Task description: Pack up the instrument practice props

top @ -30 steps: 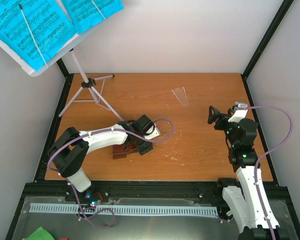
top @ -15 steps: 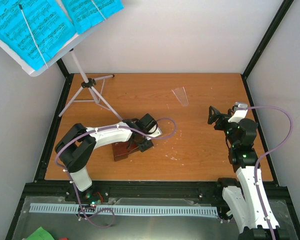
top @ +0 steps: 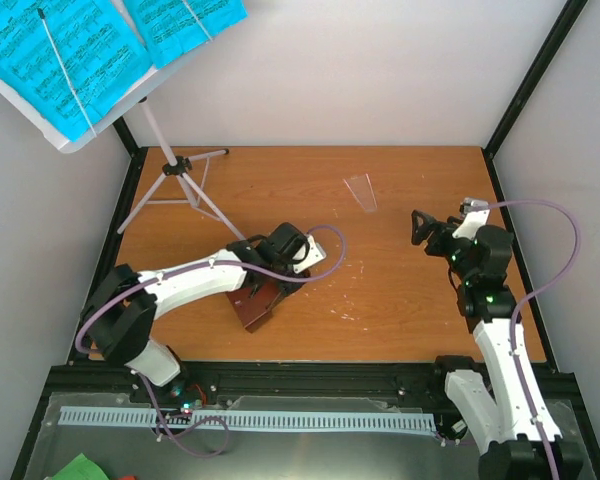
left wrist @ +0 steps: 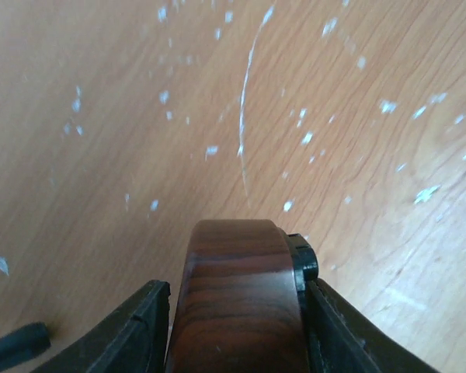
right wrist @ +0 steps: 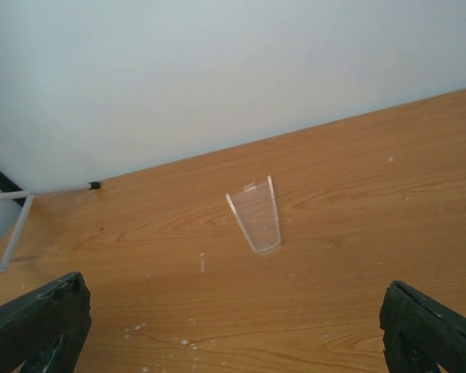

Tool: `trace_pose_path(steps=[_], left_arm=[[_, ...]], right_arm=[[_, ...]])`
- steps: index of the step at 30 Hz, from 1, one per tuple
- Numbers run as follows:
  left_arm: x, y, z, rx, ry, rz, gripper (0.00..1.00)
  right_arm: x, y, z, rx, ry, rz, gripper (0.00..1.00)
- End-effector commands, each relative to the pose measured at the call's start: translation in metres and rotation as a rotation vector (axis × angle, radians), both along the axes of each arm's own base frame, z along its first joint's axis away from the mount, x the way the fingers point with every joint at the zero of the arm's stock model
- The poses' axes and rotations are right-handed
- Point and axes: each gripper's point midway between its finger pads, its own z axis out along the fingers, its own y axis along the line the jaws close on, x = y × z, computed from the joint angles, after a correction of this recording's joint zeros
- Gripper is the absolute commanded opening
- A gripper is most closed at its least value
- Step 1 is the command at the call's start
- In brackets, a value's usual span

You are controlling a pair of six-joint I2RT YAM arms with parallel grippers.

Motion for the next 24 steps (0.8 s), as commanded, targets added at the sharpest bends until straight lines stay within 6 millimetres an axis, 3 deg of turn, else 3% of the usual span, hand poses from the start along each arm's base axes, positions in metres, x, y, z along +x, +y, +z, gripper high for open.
trace_pose_path(steps=[1, 7, 11, 17, 24], left_arm=[[0.004, -0.034, 0.052, -0.231, -0.119, -0.016, 0.37], [-0.003, -0.051, 0.092, -0.441, -0.224, -0.076, 0.35], [-0.009, -0.057, 0.109, -0.553, -0.288, -0.113, 0.35], [-0.018, -0.066, 0.109, -0.620, -0.295, -0.163, 0.35], [-0.029, -0.069, 0.102, -0.627, -0.284, -0.198, 0.35]], right_arm=[[0.003, 0.029, 0.006, 0.125, 0.093, 0.157, 1.00], [-0.005, 0.085, -0.027, 0.358, 0.353, 0.448, 0.98], [-0.028, 0.123, -0.047, 0.336, 0.481, 0.574, 0.97], [-0.068, 0.178, -0.064, 0.332, 0.617, 0.789, 0.85], [-0.081, 0.204, -0.075, 0.299, 0.694, 0.864, 0.75]])
